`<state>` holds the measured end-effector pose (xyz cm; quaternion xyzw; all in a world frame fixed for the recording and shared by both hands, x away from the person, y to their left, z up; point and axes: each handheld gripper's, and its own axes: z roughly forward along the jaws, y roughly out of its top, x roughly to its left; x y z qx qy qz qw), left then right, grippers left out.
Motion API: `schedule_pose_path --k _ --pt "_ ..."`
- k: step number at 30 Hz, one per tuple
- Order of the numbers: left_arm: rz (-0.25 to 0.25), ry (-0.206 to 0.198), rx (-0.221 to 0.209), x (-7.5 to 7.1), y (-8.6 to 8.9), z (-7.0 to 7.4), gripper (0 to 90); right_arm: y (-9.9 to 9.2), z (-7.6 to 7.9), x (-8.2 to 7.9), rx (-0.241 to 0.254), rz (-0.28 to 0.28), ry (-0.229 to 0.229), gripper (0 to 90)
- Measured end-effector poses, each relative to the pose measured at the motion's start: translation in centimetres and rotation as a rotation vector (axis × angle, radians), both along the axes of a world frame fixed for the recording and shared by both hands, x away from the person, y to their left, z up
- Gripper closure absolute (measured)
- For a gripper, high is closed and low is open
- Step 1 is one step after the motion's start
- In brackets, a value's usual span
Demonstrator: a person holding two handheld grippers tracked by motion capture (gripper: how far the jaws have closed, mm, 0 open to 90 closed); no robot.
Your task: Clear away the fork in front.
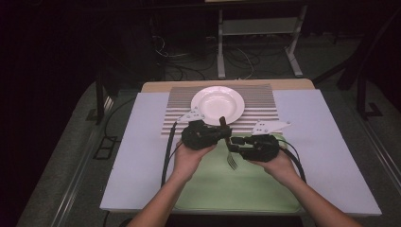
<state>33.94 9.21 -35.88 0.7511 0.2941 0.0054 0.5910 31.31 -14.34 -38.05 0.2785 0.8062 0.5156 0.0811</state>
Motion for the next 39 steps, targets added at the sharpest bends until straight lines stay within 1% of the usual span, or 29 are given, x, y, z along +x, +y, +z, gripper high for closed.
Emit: schedule_pose_path --k 1,3,4,5,6,7,8,9,11,13,14,16,17,18,19,20,22,24,25,26,27,28,29,30,31,33,34,35,39 --pt "0.000 0.000 0.000 0.0 0.0 0.0 78.0 0.0 0.0 0.0 0.000 0.000 0.000 60.9" --pt "0.007 -0.005 -0.003 0.1 0.5 0.1 78.1 -0.3 0.0 0.2 -0.004 -0.006 0.005 52.6" --pt "0.006 -0.009 -0.002 0.3 0.9 0.3 78.3 -0.8 -0.1 0.4 0.008 -0.007 0.021 46.5" --pt "0.006 -0.009 -0.002 0.3 0.9 0.3 78.4 -0.8 -0.1 0.4 0.008 -0.007 0.021 46.5" --pt "0.004 -0.011 0.001 0.4 1.4 0.5 78.5 -1.4 -0.2 0.8 0.012 -0.021 0.025 38.8" --pt "0.004 -0.011 0.001 0.4 1.4 0.5 78.6 -1.4 -0.2 0.8 0.012 -0.021 0.025 38.8" --pt "0.005 -0.014 0.003 0.4 1.6 0.6 78.7 -2.0 -0.4 1.0 0.009 -0.044 0.038 34.4" --pt "0.007 -0.019 0.006 0.4 1.9 0.7 78.7 -2.0 -0.4 1.0 0.009 -0.044 0.038 34.4" --pt "0.008 -0.020 0.009 0.4 2.4 0.9 79.0 -2.8 -0.7 1.3 0.024 -0.058 0.047 27.5" --pt "0.010 -0.027 0.015 0.4 2.8 1.2 79.2 -3.6 -0.8 1.5 0.030 -0.073 0.069 23.2" --pt "0.010 -0.028 0.014 0.4 3.1 1.3 79.5 -4.4 -1.0 1.7 0.041 -0.088 0.067 17.5" --pt "0.006 -0.033 0.023 0.4 3.5 1.5 79.7 -5.0 -1.1 1.8 0.032 -0.103 0.076 13.0" --pt "0.007 -0.031 0.022 0.4 3.7 1.5 79.7 -5.0 -1.1 1.8 0.032 -0.103 0.076 13.0" --pt "0.004 -0.032 0.027 0.5 3.9 1.6 79.7 -5.2 -1.2 1.8 0.013 -0.111 0.077 11.5" --pt "0.004 -0.031 0.030 0.5 4.1 1.6 79.8 -5.5 -1.4 1.7 0.008 -0.123 0.062 9.7" --pt "0.004 -0.028 0.032 0.5 4.2 1.7 79.9 -6.1 -1.7 1.7 0.015 -0.139 0.051 7.1" --pt "-0.002 -0.029 0.043 0.5 4.5 1.8 79.9 -6.4 -1.6 1.7 0.009 -0.148 0.054 5.3" --pt "-0.005 -0.025 0.050 0.4 4.7 1.9 80.0 -6.8 -1.6 1.7 0.000 -0.156 0.034 3.2" --pt "-0.008 -0.025 0.054 0.4 4.9 1.9 80.0 -7.0 -1.5 1.8 0.005 -0.165 0.029 3.0" --pt "-0.011 -0.022 0.056 0.4 5.1 2.0 80.0 -7.3 -1.5 1.7 0.007 -0.171 0.030 0.6" --pt "-0.013 -0.024 0.059 0.4 5.3 2.1 80.0 -7.3 -1.5 1.7 0.007 -0.171 0.030 0.6" --pt "-0.013 -0.024 0.055 0.3 5.6 2.2 80.0 -7.5 -1.6 1.6 -0.012 -0.167 0.026 0.4" --pt "-0.013 -0.020 0.052 0.3 5.9 2.2 80.0 -7.7 -1.7 1.4 -0.031 -0.175 0.015 0.4" --pt "-0.014 -0.017 0.046 0.3 6.1 2.3 80.0 -8.4 -1.9 0.9 -0.051 -0.188 -0.001 0.4" --pt "-0.015 -0.015 0.049 0.3 6.4 2.3 80.0 -8.4 -1.9 0.9 -0.051 -0.188 -0.001 0.4" --pt "-0.018 -0.005 0.052 0.1 6.9 2.3 80.0 -9.3 -2.1 0.6 -0.051 -0.207 0.005 0.4" --pt "-0.022 -0.002 0.056 0.0 7.2 2.4 80.1 -10.2 -2.4 0.2 -0.048 -0.222 0.003 0.4" --pt "-0.023 0.001 0.061 -0.1 7.4 2.4 80.1 -10.2 -2.4 0.2 -0.048 -0.222 0.003 0.4" --pt "-0.031 0.018 0.073 -0.8 8.4 2.4 80.0 -11.9 -3.0 -0.7 -0.064 -0.253 0.016 0.4"
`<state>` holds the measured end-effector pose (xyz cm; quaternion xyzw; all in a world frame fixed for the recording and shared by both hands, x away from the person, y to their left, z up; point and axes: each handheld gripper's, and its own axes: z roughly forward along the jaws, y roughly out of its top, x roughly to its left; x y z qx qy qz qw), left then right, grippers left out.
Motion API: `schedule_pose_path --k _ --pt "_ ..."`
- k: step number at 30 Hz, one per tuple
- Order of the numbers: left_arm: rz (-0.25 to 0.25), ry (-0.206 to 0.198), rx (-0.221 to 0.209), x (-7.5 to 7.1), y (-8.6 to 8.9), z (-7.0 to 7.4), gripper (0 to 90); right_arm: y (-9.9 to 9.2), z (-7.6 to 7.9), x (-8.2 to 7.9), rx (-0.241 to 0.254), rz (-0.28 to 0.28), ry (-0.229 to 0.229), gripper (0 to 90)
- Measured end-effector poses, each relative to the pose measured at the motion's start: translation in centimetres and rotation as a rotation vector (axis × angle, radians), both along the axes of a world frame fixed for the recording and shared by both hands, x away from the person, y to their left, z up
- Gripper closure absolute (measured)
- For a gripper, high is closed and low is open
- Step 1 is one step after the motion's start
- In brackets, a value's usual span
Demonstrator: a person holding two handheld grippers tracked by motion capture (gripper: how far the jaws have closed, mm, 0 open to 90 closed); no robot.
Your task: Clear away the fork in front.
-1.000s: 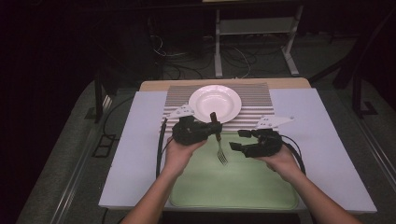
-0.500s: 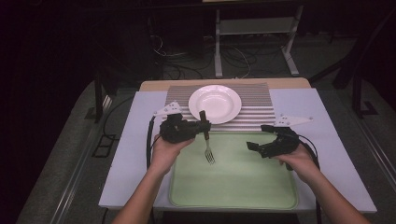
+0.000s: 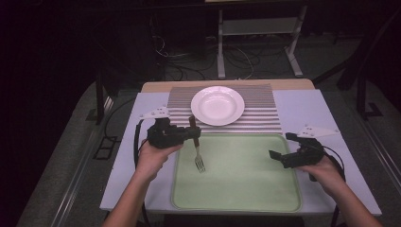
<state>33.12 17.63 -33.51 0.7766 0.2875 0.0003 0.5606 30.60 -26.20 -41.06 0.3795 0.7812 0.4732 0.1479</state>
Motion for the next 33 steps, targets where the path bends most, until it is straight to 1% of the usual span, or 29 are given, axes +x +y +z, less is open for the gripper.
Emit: schedule_pose_path --k 2,3,4,7,8,10,12,13,15,17,18,20,24,26,29,33 --pt "-0.004 0.014 0.011 -0.4 0.6 -0.1 80.0 -0.7 -0.3 -0.3 -0.006 -0.016 0.006 0.4" --pt "-0.003 0.018 0.018 -0.6 0.9 -0.1 80.0 -1.6 -0.8 -0.6 -0.009 -0.037 0.017 0.4" --pt "-0.003 0.025 0.021 -0.7 1.1 -0.2 80.0 -1.6 -0.8 -0.6 -0.009 -0.037 0.017 0.4" --pt "-0.003 0.063 0.009 -1.3 1.9 -0.3 80.0 -2.7 -1.6 -0.9 -0.002 -0.070 0.022 0.5" --pt "-0.007 0.071 0.016 -1.5 2.1 -0.3 80.0 -3.0 -1.7 -0.9 -0.001 -0.082 0.026 0.5" --pt "-0.009 0.085 0.025 -1.9 2.3 -0.4 80.0 -3.3 -2.0 -0.9 -0.017 -0.094 0.026 0.5" --pt "-0.015 0.102 0.031 -2.2 2.5 -0.7 80.0 -3.4 -2.1 -0.8 -0.010 -0.096 0.024 0.5" --pt "-0.016 0.113 0.045 -2.3 2.6 -1.1 79.9 -3.4 -2.1 -0.8 -0.013 -0.098 0.019 0.5" --pt "-0.015 0.117 0.052 -2.3 2.6 -1.4 79.9 -3.4 -2.1 -0.8 -0.013 -0.097 0.015 0.5" --pt "-0.010 0.120 0.061 -2.1 2.6 -2.0 79.8 -3.4 -2.1 -0.8 -0.014 -0.098 0.008 0.5" --pt "-0.008 0.121 0.048 -1.9 2.6 -2.3 79.7 -3.4 -2.0 -0.8 -0.011 -0.097 0.009 0.5" --pt "-0.004 0.124 0.037 -1.5 2.6 -2.6 79.6 -3.4 -2.0 -0.8 -0.009 -0.099 0.006 0.5" --pt "0.028 0.103 0.074 -0.4 2.2 -3.3 77.2 -3.6 -1.9 -0.8 -0.002 -0.108 -0.002 0.5" --pt "0.045 0.102 0.094 0.3 1.8 -3.8 75.8 -3.6 -1.9 -0.8 0.000 -0.110 -0.007 0.5" --pt "0.070 0.112 0.105 1.2 1.4 -4.7 73.8 -3.7 -1.9 -0.7 -0.003 -0.105 -0.014 0.5" --pt "0.107 0.142 0.118 2.4 1.1 -6.3 72.0 -3.8 -2.0 -0.8 -0.004 -0.103 -0.013 0.5"
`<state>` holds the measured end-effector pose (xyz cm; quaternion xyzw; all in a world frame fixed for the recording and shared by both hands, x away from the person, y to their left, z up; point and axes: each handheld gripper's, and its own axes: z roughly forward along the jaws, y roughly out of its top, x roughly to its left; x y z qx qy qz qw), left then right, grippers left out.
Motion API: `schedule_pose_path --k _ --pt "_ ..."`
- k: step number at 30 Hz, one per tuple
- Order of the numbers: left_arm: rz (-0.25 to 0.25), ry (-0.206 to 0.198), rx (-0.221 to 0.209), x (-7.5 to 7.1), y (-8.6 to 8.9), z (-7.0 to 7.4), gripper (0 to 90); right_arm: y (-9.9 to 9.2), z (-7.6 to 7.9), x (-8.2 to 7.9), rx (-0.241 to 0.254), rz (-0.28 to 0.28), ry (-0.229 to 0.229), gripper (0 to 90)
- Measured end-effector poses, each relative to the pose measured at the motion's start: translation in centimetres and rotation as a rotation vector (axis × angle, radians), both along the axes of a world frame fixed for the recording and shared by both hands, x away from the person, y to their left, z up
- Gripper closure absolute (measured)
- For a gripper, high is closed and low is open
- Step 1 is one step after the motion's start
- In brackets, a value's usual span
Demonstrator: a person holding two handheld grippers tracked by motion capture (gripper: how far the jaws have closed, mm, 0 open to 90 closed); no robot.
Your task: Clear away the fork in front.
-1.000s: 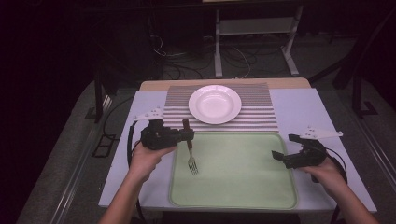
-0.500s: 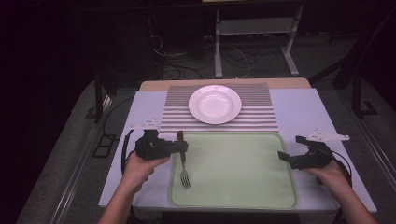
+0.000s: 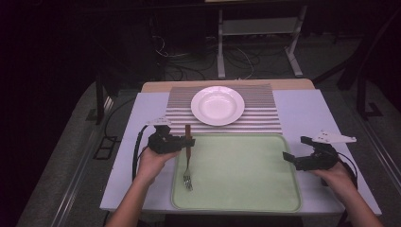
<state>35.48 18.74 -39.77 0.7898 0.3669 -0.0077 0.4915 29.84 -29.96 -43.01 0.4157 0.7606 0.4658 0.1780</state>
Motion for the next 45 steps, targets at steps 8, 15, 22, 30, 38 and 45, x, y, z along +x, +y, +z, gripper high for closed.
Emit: schedule_pose_path --k 8,15,22,30,38,45 --pt "0.040 0.106 0.070 1.2 -0.1 -3.1 66.0 -0.3 0.1 -0.1 -0.001 0.000 -0.015 0.5" --pt "0.071 0.125 0.123 1.5 0.3 -4.0 57.2 -0.2 0.1 -0.2 -0.011 0.001 -0.012 0.5" --pt "0.096 0.069 0.121 1.1 0.7 -3.3 48.0 -0.3 0.1 -0.2 -0.012 0.001 -0.012 0.5" --pt "0.056 -0.026 0.125 0.2 0.1 -2.5 41.7 -0.2 0.0 -0.2 -0.017 0.005 -0.009 0.5" --pt "-0.021 -0.110 0.139 -0.8 -1.4 -2.2 34.3 -0.1 0.0 -0.2 -0.026 0.014 -0.011 0.5" --pt "-0.035 -0.173 0.142 -2.2 -1.3 -1.2 19.0 -0.2 -0.1 -0.2 -0.024 0.015 -0.008 0.5"
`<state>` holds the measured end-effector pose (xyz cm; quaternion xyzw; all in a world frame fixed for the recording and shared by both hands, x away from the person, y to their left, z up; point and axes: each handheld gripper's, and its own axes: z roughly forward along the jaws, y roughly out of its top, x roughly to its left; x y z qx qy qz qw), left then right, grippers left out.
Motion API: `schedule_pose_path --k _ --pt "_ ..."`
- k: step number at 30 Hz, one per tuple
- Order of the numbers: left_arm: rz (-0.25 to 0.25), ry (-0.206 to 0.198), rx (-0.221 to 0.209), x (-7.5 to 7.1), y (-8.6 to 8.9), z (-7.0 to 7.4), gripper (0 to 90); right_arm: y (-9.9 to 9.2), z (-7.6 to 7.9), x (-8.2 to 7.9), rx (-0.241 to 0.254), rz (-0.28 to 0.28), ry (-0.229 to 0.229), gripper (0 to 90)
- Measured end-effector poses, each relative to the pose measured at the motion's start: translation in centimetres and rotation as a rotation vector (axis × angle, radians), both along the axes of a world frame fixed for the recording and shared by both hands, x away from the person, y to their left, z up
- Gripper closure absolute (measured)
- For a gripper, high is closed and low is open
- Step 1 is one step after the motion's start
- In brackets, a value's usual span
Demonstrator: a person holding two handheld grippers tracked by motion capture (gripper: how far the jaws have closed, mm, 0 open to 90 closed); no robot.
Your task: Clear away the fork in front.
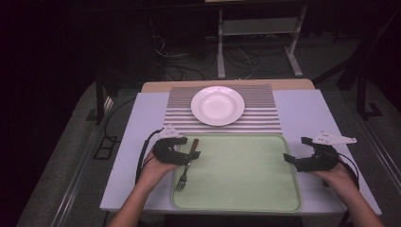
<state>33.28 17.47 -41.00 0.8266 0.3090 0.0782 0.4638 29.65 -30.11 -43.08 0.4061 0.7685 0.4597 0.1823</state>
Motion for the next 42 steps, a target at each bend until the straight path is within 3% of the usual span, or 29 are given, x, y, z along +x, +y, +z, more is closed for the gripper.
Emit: schedule_pose_path --k 3,5,10,11,15,20,22,23,27,32,34,35,37,38,42 --pt "-0.013 -0.009 -0.015 0.0 -0.1 0.1 18.9 0.1 0.0 0.0 -0.005 0.002 0.004 0.5" --pt "-0.019 -0.018 -0.003 0.1 -0.5 0.0 27.7 0.1 0.0 0.0 -0.009 0.005 0.000 0.5" --pt "-0.005 0.015 0.052 1.5 -1.5 -1.0 68.9 0.2 0.0 -0.1 -0.006 0.005 -0.001 0.5" --pt "0.001 0.023 0.062 1.7 -1.6 -1.2 80.8 0.2 0.0 -0.1 -0.007 0.007 -0.001 0.5" --pt "0.006 0.068 0.115 2.4 -1.8 -2.2 88.8 0.2 0.0 -0.1 -0.008 0.010 0.000 0.5" --pt "0.019 0.101 0.158 2.5 -1.8 -2.9 89.1 0.2 0.0 -0.1 -0.009 0.009 0.000 0.5" --pt "0.038 0.093 0.196 2.5 -1.6 -2.9 89.1 0.2 0.0 -0.1 -0.009 0.010 -0.002 0.5" --pt "0.048 0.095 0.192 2.5 -1.4 -2.9 89.1 0.2 0.0 -0.2 -0.008 0.010 -0.003 0.5" --pt "0.066 0.096 0.150 2.5 -0.6 -2.6 88.7 0.2 0.0 -0.2 -0.008 0.009 -0.003 0.5" --pt "0.065 0.065 0.082 1.9 0.1 -1.5 78.5 0.2 0.0 -0.2 -0.007 0.011 -0.001 0.5" --pt "0.066 0.058 0.050 1.6 0.6 -1.1 71.9 0.2 0.0 -0.2 -0.006 0.010 -0.001 0.5" --pt "0.062 0.051 0.032 1.2 1.2 -0.6 63.6 0.2 0.0 -0.2 -0.006 0.011 -0.001 0.5" --pt "0.066 0.050 0.024 0.9 1.4 -0.4 58.9 0.2 0.0 -0.2 -0.006 0.011 -0.001 0.5" --pt "0.061 0.045 0.019 0.8 1.6 -0.2 51.9 0.2 0.0 -0.2 -0.006 0.012 0.000 0.5" --pt "0.042 0.016 0.018 -0.1 2.3 0.7 43.2 0.2 0.0 -0.2 -0.005 0.014 0.000 0.5"
